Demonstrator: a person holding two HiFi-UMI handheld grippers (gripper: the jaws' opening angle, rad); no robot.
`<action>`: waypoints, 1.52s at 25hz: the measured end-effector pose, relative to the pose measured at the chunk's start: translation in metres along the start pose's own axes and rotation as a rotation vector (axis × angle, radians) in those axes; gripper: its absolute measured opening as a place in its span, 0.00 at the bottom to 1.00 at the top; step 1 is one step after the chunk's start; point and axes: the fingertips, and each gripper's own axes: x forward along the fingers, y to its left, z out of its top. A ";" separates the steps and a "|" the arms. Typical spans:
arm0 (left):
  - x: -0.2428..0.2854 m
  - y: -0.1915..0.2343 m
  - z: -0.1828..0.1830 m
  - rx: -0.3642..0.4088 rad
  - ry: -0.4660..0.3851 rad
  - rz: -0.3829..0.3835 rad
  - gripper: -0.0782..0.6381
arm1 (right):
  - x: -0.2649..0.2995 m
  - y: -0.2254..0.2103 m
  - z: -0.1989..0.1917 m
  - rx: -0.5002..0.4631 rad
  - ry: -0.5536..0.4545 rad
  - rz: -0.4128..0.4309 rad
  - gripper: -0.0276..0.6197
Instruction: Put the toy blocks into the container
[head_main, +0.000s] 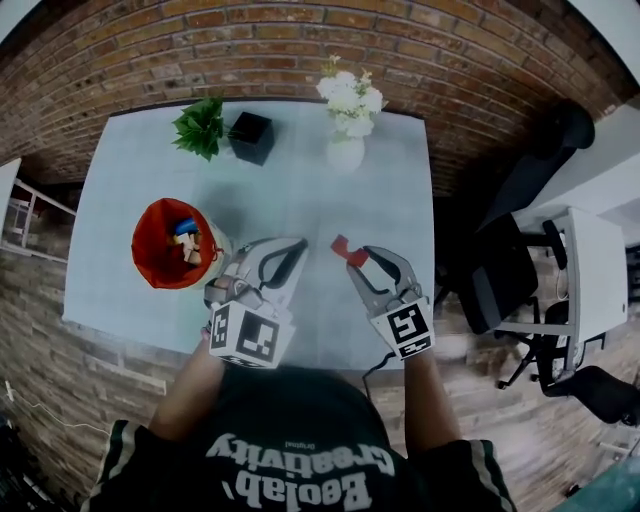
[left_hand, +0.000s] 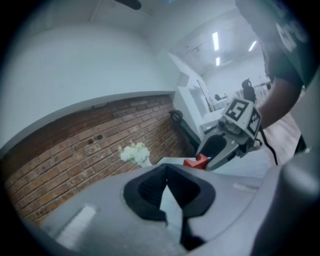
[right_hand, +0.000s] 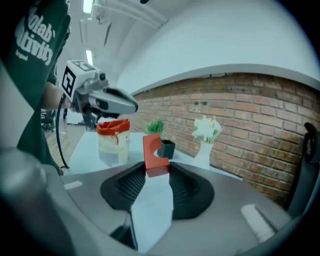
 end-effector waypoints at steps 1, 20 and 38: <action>-0.004 0.001 0.004 0.000 -0.008 0.009 0.11 | -0.005 0.005 0.015 -0.010 -0.038 -0.007 0.28; -0.079 0.032 -0.010 -0.038 -0.016 0.145 0.11 | 0.007 0.082 0.122 -0.039 -0.287 0.050 0.28; -0.214 0.134 -0.126 -0.153 0.123 0.347 0.11 | 0.160 0.213 0.185 -0.119 -0.231 0.306 0.28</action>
